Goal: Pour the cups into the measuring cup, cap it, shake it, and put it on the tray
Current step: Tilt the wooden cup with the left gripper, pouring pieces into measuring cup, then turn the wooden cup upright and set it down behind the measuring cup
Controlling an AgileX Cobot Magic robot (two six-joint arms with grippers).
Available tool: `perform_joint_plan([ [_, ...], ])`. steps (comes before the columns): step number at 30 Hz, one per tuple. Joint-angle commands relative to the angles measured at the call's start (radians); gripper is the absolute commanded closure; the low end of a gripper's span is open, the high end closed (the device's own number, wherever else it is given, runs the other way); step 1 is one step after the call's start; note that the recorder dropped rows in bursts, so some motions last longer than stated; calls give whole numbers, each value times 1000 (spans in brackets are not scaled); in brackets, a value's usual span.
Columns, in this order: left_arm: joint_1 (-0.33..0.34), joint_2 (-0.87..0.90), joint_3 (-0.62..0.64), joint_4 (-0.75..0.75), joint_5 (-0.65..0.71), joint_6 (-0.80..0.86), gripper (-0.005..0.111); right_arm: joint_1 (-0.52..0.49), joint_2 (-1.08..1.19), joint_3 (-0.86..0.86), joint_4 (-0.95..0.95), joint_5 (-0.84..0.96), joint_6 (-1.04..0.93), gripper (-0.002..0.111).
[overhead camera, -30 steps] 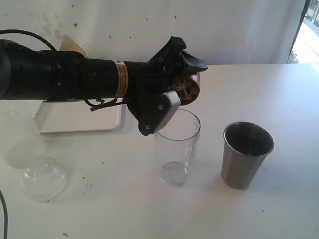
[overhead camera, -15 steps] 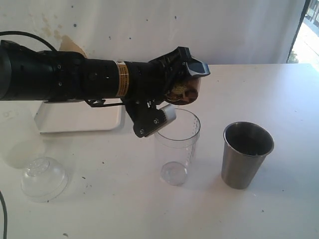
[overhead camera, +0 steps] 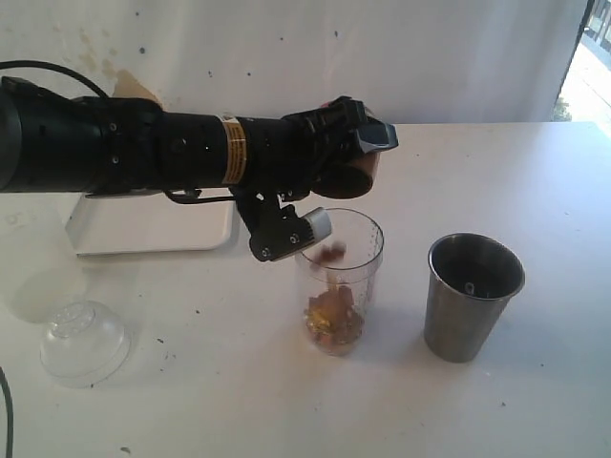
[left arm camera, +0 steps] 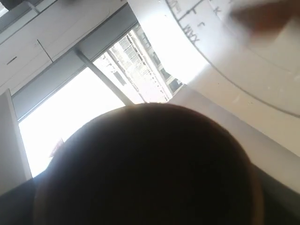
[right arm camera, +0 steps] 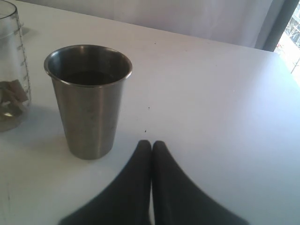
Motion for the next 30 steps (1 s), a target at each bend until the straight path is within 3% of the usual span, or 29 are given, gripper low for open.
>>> perform_joint_plan([
  [1, -4, -16, -1, -35, -15, -2, 107, -2, 0, 0, -7, -7, 5, 108],
  [9, -4, -16, -1, -46, -19, -27, 107, -2, 0, 0, -7, -7, 5, 108],
  [19, -4, -16, -1, -327, -48, -438, 107, -2, 0, 0, -7, -7, 5, 108],
  [23, -4, -16, -1, -532, -41, -629, 107, -2, 0, 0, -7, -7, 5, 108],
  [30, 1, -14, -1, -1070, -35, -860, 107, -2, 0, 0, -7, -7, 5, 108],
])
